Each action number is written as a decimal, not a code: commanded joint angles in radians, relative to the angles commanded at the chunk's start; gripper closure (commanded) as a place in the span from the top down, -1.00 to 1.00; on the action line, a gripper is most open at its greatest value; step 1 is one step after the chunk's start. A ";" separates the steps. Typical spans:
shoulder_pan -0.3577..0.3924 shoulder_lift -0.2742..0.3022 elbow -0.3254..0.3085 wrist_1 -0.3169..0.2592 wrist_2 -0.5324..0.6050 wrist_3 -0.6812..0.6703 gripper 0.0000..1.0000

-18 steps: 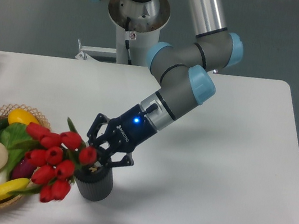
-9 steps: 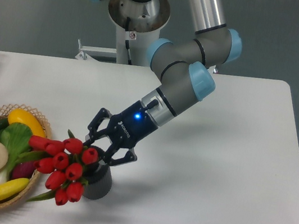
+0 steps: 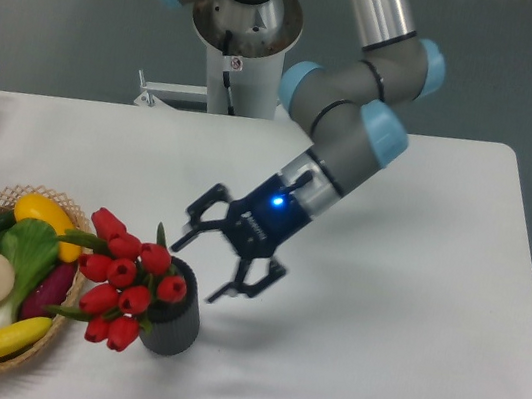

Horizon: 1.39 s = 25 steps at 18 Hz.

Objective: Insert the flowers into the vase

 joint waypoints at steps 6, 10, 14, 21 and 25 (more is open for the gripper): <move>0.101 -0.009 0.057 -0.002 0.005 0.005 1.00; 0.114 -0.012 0.100 -0.008 0.046 -0.008 1.00; 0.091 -0.011 0.156 -0.009 0.467 -0.002 1.00; 0.019 -0.067 0.259 -0.046 0.882 0.008 1.00; -0.003 -0.071 0.285 -0.153 0.991 0.029 1.00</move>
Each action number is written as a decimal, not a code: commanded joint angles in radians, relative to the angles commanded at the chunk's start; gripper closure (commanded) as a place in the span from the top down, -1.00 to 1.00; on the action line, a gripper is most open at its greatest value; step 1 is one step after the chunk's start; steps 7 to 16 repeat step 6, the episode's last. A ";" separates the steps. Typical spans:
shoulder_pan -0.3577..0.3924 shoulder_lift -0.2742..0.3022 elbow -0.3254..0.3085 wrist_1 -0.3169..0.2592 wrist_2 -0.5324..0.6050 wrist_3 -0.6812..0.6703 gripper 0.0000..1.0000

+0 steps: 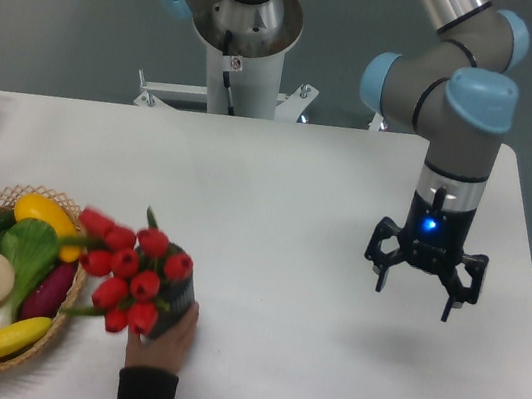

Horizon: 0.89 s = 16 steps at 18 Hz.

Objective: Insert the flowers into the vase

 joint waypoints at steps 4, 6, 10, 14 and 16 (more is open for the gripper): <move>-0.002 -0.011 0.075 -0.176 0.078 0.077 1.00; -0.026 -0.023 0.101 -0.216 0.138 0.077 1.00; -0.026 -0.023 0.101 -0.216 0.138 0.077 1.00; -0.026 -0.023 0.101 -0.216 0.138 0.077 1.00; -0.026 -0.023 0.101 -0.216 0.138 0.077 1.00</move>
